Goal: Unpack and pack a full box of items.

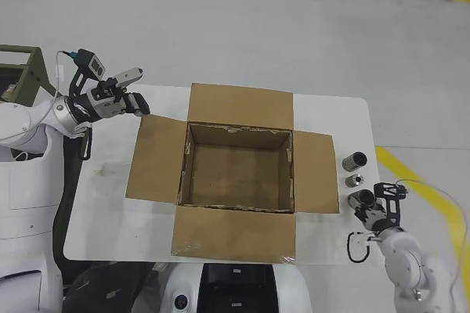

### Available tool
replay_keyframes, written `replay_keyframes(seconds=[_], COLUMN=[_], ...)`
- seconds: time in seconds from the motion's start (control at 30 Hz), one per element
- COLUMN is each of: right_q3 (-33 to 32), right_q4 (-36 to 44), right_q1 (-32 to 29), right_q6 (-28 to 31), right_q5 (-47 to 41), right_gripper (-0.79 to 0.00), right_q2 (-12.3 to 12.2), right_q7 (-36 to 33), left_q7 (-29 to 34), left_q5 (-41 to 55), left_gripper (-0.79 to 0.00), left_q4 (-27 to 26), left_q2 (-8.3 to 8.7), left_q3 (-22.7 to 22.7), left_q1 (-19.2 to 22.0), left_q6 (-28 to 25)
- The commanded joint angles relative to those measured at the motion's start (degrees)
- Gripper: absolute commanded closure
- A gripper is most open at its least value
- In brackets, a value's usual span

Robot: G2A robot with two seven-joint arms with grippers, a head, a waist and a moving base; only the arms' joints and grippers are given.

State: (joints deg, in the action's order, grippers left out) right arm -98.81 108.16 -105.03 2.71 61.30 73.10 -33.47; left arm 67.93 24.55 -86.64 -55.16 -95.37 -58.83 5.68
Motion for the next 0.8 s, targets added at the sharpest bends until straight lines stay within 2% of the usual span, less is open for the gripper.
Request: replay_keyframes(seconds=[0.0, 0.33, 0.47, 0.67, 0.7, 0.73, 0.77], right_q3=[0.6, 1.9, 2.2, 2.8, 2.9, 2.8, 2.8], right_q4=[-0.9, -3.6, -4.6, -6.0, -6.1, -6.2, -6.3], right_q1=[0.7, 2.4, 3.0, 3.9, 4.0, 4.0, 3.9], right_q6=[-0.2, -1.4, -1.7, -2.2, -2.1, -2.0, -2.0], right_q5=[0.1, 1.3, 1.4, 1.9, 1.8, 1.8, 1.7], right_gripper=[0.000, 0.000, -0.142, -0.252, -0.299, -0.456, -0.785], right_q2=[0.0, -0.1, -0.2, -0.3, -0.3, -0.3, -0.3], right_q7=[-0.1, -0.3, -0.2, -0.2, -0.2, -0.2, -0.2], left_q7=[0.0, 0.0, 0.0, 0.0, 0.0, 0.0, 0.0], left_q5=[0.0, 0.0, 0.0, 0.0, 0.0, 0.0, 0.0], left_gripper=[-0.785, -0.785, -0.785, -0.785, -0.785, -0.785, -0.785], left_q4=[0.0, 0.0, 0.0, 0.0, 0.0, 0.0, 0.0], left_q2=[0.00, 0.00, 0.00, 0.00, 0.00, 0.00, 0.00], left_q3=[0.0, 0.0, 0.0, 0.0, 0.0, 0.0, 0.0], left_q1=[0.0, 0.0, 0.0, 0.0, 0.0, 0.0, 0.0], left_q6=[0.0, 0.0, 0.0, 0.0, 0.0, 0.0, 0.0])
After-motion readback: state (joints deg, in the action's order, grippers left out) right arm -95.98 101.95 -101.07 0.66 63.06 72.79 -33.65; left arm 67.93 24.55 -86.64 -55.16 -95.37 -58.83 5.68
